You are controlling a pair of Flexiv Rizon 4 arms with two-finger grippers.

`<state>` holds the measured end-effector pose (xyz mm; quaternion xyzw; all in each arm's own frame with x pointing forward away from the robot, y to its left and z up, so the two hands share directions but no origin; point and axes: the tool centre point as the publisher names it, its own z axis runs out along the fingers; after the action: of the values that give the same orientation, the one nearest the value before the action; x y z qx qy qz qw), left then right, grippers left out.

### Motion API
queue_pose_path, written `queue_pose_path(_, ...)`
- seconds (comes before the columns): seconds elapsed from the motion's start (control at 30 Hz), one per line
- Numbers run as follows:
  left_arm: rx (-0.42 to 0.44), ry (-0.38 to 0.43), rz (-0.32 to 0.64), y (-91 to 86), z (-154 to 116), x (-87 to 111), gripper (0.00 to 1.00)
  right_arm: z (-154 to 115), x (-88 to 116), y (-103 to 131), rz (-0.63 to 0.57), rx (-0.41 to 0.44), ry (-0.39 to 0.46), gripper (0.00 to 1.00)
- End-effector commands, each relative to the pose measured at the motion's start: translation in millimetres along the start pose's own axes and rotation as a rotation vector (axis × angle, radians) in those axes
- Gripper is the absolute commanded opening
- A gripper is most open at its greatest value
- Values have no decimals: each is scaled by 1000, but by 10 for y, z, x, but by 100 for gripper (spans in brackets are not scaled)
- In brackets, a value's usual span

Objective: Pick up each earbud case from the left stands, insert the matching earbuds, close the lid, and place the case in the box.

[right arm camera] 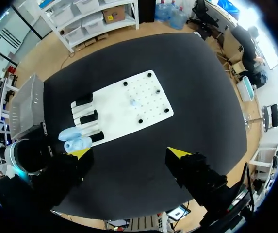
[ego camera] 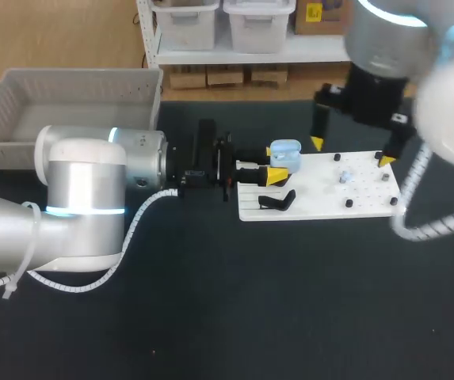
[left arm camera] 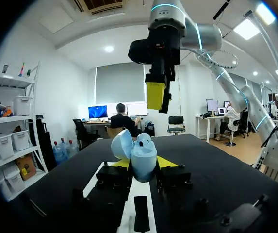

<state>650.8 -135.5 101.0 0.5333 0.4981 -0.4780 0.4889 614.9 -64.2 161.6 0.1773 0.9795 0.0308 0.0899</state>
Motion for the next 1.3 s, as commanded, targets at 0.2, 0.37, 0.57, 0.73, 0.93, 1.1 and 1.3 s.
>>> queue_pose_path(0.2, -6, -1, 2, -16, 1, 4, 0, 257, -87, -146, -78, -246, -87, 92)
queue_pose_path(0.37, -6, -1, 2, -16, 1, 4, 0, 405, -162, -158, -128, -198, -66, 89)
queue_pose_path(0.57, -6, -1, 2, -16, 1, 4, 0, 586, -300, -208, -170, -125, -58, 85)
queue_pose_path(0.73, -6, -1, 2, -16, 1, 4, 0, 694, -438, -235, -172, -112, -43, 85)
queue_pose_path(0.93, -6, -1, 2, -16, 1, 4, 0, 803, -495, -190, -202, -118, -13, 80)
queue_pose_path(1.1, -6, -1, 2, -16, 1, 4, 0, 958, -527, -141, -240, -111, 17, 78)
queue_pose_path(1.3, -6, -1, 2, -16, 1, 4, 0, 1098, -558, -119, -265, -113, 40, 74)
